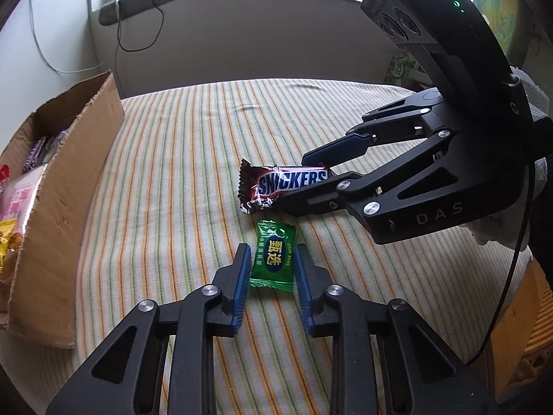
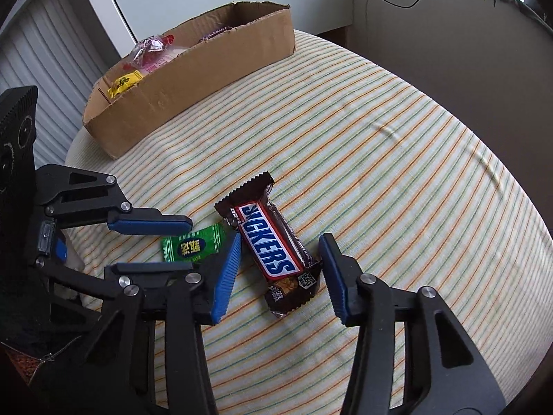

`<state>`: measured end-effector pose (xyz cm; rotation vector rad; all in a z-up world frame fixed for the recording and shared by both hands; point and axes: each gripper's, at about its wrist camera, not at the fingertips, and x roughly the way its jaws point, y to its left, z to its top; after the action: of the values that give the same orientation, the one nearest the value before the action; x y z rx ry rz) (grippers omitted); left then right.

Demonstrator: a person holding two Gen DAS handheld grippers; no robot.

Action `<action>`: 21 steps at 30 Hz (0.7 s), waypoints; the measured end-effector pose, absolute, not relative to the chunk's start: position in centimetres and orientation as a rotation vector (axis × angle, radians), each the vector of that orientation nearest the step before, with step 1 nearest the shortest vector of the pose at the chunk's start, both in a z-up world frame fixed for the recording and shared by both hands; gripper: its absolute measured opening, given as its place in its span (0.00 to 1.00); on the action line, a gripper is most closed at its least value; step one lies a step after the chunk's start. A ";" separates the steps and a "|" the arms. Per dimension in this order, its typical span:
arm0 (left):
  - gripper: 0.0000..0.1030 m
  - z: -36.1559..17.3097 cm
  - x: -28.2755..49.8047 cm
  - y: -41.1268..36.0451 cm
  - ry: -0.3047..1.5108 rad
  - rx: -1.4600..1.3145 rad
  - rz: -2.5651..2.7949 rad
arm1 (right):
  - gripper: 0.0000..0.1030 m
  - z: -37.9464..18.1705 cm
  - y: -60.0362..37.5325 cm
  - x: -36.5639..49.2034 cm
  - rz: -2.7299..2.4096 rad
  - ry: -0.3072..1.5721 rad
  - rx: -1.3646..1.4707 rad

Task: Organize snacks
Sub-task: 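Grasp the green candy packet with left tool while right grasps the Snickers bar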

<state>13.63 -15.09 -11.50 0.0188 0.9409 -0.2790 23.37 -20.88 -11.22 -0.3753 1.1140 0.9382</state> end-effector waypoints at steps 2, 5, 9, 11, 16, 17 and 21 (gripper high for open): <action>0.21 -11.4 13.8 -14.7 0.944 0.008 -0.284 | 0.46 -11.2 -20.7 23.4 0.940 1.115 -0.374; 0.20 -11.7 13.8 -14.9 0.937 0.016 -0.277 | 0.46 -11.3 -20.0 23.1 0.925 1.100 -0.401; 0.20 -11.7 13.5 -14.4 0.933 -0.006 -0.277 | 0.46 -11.4 -19.2 22.6 0.910 1.078 -0.453; 0.19 -11.5 13.0 -13.9 0.930 -0.016 -0.274 | 0.46 -11.4 -19.0 22.5 0.901 1.075 -0.469; 0.19 -11.5 12.9 -12.9 0.927 -0.049 -0.269 | 0.48 -11.5 -18.2 22.2 0.896 1.061 -0.531; 0.19 -11.5 13.1 -12.6 0.925 -0.053 -0.267 | 0.48 -11.5 -18.1 22.2 0.898 1.061 -0.535; 0.19 -11.3 12.9 -12.0 0.912 -0.070 -0.260 | 0.47 -11.4 -17.5 22.1 0.893 1.069 -0.546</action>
<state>12.89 -11.97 -11.35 -0.0696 0.9123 -0.2603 22.08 -17.49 -11.41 -0.5458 1.0686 0.8927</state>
